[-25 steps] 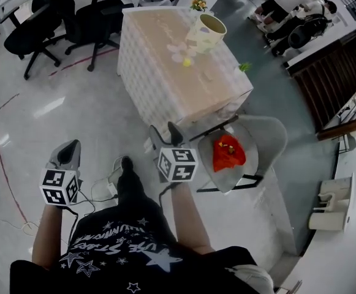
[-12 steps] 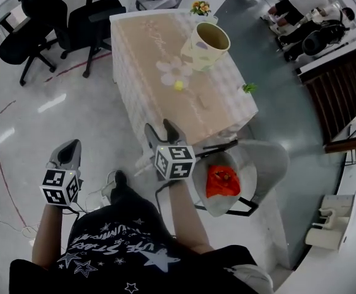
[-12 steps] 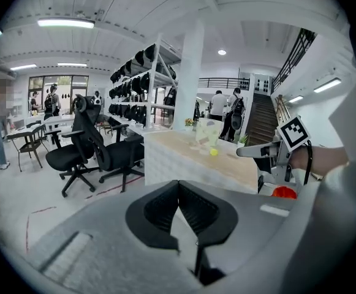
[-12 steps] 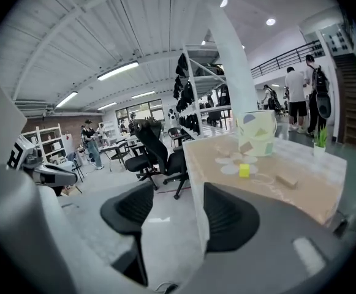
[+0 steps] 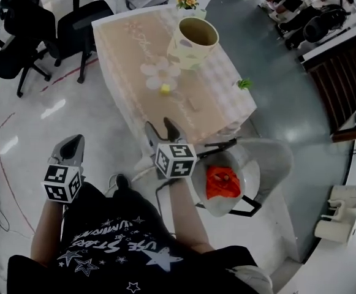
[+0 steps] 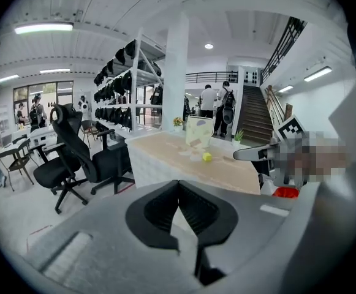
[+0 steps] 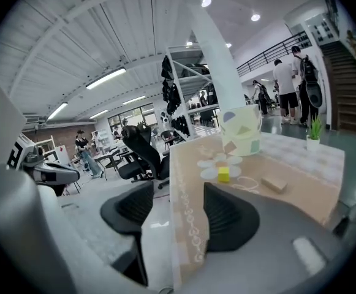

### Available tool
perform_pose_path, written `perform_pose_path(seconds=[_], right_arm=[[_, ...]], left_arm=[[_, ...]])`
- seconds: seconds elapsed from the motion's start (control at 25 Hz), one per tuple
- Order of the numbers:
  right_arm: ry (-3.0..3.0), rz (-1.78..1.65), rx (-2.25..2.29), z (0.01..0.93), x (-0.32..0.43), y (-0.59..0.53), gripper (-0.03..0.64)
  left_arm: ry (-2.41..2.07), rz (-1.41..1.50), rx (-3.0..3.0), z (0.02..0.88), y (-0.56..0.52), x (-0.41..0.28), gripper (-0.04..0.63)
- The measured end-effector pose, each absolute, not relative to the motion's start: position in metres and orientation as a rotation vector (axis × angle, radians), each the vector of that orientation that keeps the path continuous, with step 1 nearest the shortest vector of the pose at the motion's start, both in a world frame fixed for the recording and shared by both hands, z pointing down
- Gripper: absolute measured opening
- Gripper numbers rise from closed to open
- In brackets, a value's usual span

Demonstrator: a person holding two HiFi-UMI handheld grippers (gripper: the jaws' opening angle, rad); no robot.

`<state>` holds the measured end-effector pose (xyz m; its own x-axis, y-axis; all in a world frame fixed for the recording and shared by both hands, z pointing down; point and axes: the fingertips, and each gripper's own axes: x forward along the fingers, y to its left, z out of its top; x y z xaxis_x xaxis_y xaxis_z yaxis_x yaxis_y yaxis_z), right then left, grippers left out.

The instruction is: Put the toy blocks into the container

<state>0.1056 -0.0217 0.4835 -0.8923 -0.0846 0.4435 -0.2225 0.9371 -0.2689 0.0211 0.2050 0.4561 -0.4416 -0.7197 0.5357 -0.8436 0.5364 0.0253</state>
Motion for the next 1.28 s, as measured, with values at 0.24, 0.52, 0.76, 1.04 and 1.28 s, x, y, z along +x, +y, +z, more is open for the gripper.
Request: perform_pose_path(seconds=[0.24, 0.52, 0.76, 1.04, 1.28], right_arm=[[-2.641, 0.456, 0.326, 0.488, 0.120, -0.051, 0.261], [-2.623, 0.456, 0.489, 0.489, 0.130, -0.092, 0.261], [-2.591, 0.467, 0.680, 0.490, 0.137, -0.127, 0.261], [-2.517, 0.487, 0.883, 0.502, 0.120, -0.158, 0.261], [-2.474, 0.561, 0.893, 0.525, 0.063, -0.159, 0.261]], left_arm=[[-2.267, 0.354, 1.349, 0.452, 0.166, 0.007, 0.011], [-2.203, 0.362, 1.468, 0.459, 0.115, -0.016, 0.011], [-2.129, 0.362, 1.612, 0.465, 0.061, -0.045, 0.011], [-2.002, 0.370, 1.775, 0.484, -0.006, -0.098, 0.011], [-1.849, 0.451, 1.905, 0.498, -0.066, -0.145, 0.011]])
